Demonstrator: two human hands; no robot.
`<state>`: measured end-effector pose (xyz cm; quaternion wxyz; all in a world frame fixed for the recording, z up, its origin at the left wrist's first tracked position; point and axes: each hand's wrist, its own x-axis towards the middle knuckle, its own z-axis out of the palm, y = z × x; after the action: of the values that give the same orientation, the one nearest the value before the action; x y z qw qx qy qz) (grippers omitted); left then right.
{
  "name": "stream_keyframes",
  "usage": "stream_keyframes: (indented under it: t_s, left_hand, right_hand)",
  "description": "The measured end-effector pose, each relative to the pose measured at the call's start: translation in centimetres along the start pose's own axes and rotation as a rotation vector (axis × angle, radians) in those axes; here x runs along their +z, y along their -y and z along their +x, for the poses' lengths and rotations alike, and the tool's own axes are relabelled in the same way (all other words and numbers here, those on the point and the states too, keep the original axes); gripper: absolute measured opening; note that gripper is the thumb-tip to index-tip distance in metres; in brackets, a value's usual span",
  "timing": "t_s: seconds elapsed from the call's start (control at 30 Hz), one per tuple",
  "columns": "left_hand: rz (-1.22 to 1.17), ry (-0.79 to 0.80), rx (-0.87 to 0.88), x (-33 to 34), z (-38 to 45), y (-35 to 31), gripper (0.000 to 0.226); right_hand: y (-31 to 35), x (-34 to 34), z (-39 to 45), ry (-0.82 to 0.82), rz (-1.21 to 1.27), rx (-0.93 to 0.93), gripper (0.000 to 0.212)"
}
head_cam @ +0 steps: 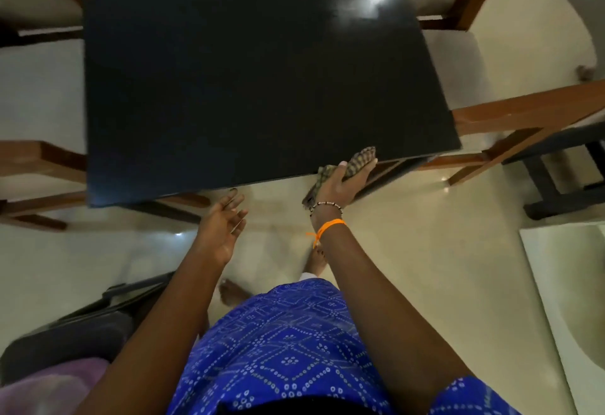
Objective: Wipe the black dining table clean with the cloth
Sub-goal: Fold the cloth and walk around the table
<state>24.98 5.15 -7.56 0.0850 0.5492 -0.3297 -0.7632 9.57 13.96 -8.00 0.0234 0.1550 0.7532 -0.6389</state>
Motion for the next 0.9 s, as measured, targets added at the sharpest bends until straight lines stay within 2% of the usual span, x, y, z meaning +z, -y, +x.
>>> stream_keyframes:
  t_s: [0.27,0.43,0.53,0.9]
  left_hand:
    - [-0.124,-0.162,0.063,-11.7,-1.3,-3.6,0.039]
    - [-0.108,-0.162,0.149,-16.1,-1.6,-5.3,0.053]
    - [-0.146,-0.166,0.167,-18.0,-1.9,-5.8,0.041]
    - [-0.202,-0.145,0.127,-25.4,-4.1,-5.5,0.036]
  right_hand:
    - [-1.6,6.7,-15.4,0.300,-0.094,0.049,0.067]
    - [-2.1,9.6,-21.9,0.407,-0.140,0.037,0.067]
    - [-2.7,10.8,-25.1,0.494,-0.183,0.014,0.068]
    - [-3.3,13.8,-33.4,0.786,-0.350,-0.061,0.068]
